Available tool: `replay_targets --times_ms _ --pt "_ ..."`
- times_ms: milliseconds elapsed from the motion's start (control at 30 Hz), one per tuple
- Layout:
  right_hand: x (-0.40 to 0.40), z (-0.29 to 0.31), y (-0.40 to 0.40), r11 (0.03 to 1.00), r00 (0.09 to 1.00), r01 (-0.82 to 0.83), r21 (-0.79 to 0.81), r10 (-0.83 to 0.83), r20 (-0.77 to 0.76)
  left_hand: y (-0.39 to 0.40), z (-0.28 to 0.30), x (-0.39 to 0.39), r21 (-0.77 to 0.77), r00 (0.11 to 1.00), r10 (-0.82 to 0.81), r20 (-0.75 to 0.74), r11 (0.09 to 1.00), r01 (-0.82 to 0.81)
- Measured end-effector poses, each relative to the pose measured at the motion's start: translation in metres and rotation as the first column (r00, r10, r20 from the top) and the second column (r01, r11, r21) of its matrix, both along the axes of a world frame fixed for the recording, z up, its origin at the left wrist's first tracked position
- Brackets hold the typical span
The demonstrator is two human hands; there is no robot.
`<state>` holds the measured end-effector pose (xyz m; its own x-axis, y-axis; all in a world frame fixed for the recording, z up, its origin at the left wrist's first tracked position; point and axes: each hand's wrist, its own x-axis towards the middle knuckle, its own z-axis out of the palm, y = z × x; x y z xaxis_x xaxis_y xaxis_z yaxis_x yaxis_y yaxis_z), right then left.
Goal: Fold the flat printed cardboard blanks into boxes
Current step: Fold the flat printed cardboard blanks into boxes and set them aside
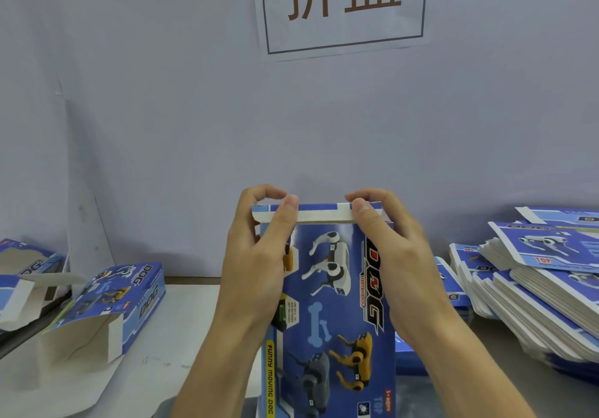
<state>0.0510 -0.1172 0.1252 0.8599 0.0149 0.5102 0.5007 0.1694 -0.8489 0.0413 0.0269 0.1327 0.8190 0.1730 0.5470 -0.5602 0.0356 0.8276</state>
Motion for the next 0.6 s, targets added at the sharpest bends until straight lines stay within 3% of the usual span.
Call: replay_targets --times_ms 200,433,600 --pt "0.003 -0.003 -0.002 1.0 1.0 0.0 0.019 0.0 -0.024 0.004 0.003 -0.002 -0.041 1.0 -0.03 -0.009 0.999 0.029" --pt "0.007 -0.007 -0.001 0.999 0.998 -0.031 0.045 0.033 -0.045 0.015 0.003 0.001 -0.063 0.976 -0.203 -0.075 0.978 0.199" --pt "0.006 -0.007 0.003 0.997 0.996 -0.058 0.046 0.061 -0.071 0.015 0.004 -0.002 -0.036 0.978 -0.183 -0.096 0.983 0.181"
